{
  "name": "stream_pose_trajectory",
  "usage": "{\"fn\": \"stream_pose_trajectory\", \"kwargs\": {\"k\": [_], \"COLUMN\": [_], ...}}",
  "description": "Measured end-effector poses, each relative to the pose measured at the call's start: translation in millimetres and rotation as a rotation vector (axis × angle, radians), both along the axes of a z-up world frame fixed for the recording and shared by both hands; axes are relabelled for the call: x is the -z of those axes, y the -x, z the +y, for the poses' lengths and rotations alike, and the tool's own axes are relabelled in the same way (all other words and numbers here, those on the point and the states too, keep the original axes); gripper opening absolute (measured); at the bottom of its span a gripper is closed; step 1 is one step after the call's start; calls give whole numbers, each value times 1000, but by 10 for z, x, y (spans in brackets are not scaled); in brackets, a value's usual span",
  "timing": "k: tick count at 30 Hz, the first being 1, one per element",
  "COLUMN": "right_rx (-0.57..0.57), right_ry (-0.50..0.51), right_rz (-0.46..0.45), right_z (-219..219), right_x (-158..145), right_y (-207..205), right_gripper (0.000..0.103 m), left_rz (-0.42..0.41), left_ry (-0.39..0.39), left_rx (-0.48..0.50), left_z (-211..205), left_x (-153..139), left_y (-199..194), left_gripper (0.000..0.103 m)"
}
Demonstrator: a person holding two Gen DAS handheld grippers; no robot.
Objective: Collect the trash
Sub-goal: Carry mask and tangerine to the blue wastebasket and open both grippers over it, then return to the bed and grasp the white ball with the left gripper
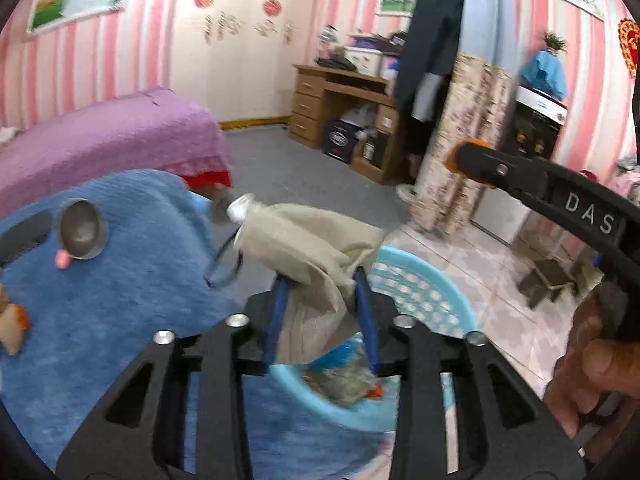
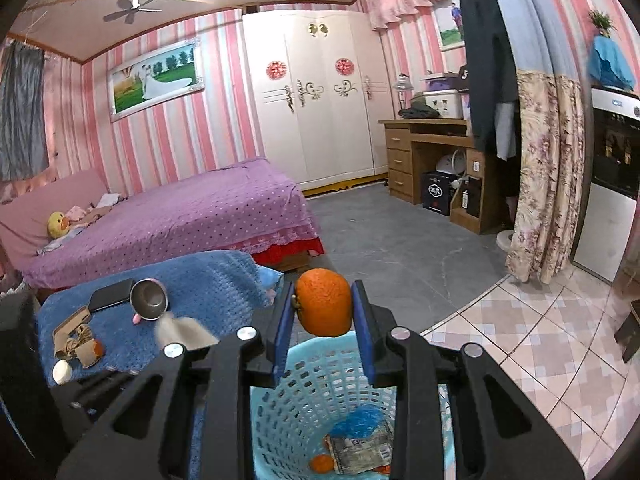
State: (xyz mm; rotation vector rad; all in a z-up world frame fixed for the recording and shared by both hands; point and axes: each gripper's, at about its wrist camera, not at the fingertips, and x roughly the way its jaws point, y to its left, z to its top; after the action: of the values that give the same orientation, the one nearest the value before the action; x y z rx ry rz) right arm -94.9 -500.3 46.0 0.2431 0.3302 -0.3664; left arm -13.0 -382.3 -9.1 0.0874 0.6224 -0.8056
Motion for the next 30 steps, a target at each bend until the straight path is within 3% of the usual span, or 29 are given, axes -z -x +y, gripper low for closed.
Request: {"fn": "stream_pose_trajectory", "kwargs": {"k": [2, 8, 9, 10, 11, 16, 21, 26, 30], "right_rx": [1, -7, 0, 21, 41, 53, 3, -70, -109], "right_ry": [-9, -11, -5, 9, 24, 25, 34, 84, 112], "right_rz": [-5, 3, 5, 8, 5, -13, -3, 10, -23], "right_z": [-21, -36, -26, -6, 3, 139, 376, 814, 1231], "right_x": [14, 46, 57, 63, 66, 29, 20, 4, 5], "right_y": [19, -41, -36, -50, -58, -92, -201, -376, -519], "right_gripper": [30, 31, 45, 74, 83, 85, 85, 85, 85], "left_rz": [-9, -22, -28, -33, -38, -53, -78, -15, 17], "left_ry": [5, -8, -10, -13, -13, 4, -77, -113, -138], "left_rx": [0, -81, -108, -128, -155, -299, -460, -609, -638], "left_z": [-54, 203, 324, 415, 553, 1313, 2151, 3003, 3446], "left_x": [-11, -48, -62, -78, -99, -166, -73, 139, 287], "left_y": [5, -152, -192, -225, -270, -426, -566, -741, -762], "left_gripper": [53, 53, 53, 53, 53, 53, 54, 54, 58]}}
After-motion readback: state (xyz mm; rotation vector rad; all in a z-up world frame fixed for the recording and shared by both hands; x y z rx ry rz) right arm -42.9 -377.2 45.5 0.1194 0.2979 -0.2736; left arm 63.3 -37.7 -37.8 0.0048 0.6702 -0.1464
